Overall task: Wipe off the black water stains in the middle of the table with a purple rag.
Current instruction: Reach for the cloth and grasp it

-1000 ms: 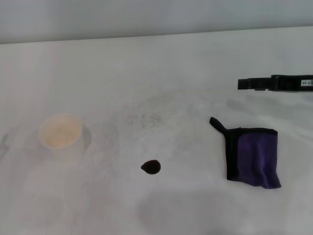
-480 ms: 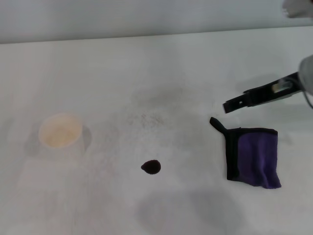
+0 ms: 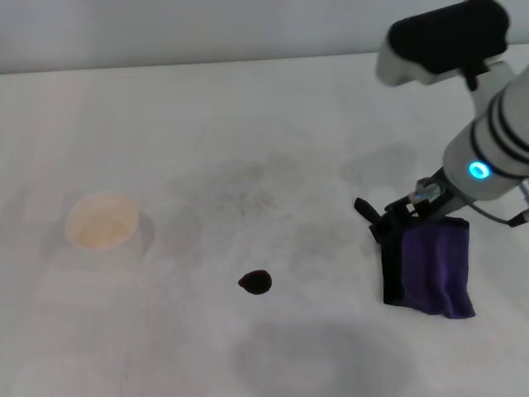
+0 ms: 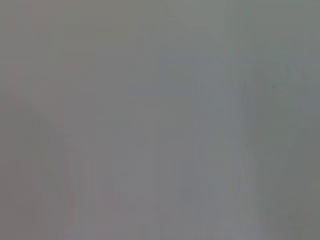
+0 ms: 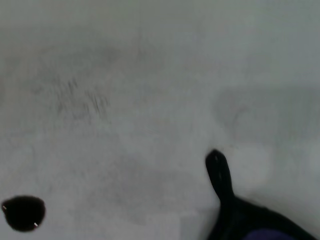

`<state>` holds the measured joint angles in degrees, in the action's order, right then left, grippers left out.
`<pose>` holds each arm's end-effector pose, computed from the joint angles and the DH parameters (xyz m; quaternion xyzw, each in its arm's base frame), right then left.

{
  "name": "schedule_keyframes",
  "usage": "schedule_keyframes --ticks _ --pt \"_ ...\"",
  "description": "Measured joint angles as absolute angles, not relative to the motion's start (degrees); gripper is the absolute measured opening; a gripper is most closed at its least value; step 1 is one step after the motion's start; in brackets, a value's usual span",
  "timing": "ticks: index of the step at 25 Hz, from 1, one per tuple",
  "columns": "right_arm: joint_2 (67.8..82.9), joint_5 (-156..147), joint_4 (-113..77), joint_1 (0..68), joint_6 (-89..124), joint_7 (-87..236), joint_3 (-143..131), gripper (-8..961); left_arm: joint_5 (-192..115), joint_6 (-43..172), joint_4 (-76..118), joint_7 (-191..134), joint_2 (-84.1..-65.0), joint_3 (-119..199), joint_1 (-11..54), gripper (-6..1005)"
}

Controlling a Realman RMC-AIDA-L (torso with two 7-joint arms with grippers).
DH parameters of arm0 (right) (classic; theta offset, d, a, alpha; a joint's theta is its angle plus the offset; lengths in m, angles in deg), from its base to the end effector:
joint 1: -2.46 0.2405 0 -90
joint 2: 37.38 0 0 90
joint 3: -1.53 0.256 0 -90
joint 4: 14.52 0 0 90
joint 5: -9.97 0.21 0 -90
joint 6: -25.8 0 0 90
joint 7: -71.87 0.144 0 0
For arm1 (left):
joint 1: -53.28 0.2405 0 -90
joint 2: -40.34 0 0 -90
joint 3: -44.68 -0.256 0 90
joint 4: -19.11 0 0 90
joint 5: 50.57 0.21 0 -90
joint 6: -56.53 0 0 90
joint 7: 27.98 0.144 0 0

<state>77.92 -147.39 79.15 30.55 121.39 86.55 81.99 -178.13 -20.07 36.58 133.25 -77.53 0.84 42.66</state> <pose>0.1758 0.3115 0.0003 -0.7683 0.5242 -0.2166 0.2966 -0.3832 0.2622 0.0548 -0.7234 -0.1425 -0.2489 0.6280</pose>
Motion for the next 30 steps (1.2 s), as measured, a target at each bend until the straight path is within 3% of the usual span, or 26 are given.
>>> schedule_keyframes --ticks 23,30 --pt "78.11 -151.06 61.62 34.54 118.38 86.61 78.34 838 -177.78 -19.36 36.50 133.92 -77.87 0.91 40.86 846" --pt "78.21 -150.60 60.64 35.29 117.19 86.50 77.88 784 -177.74 -18.66 36.55 133.92 -77.87 0.91 40.70 847"
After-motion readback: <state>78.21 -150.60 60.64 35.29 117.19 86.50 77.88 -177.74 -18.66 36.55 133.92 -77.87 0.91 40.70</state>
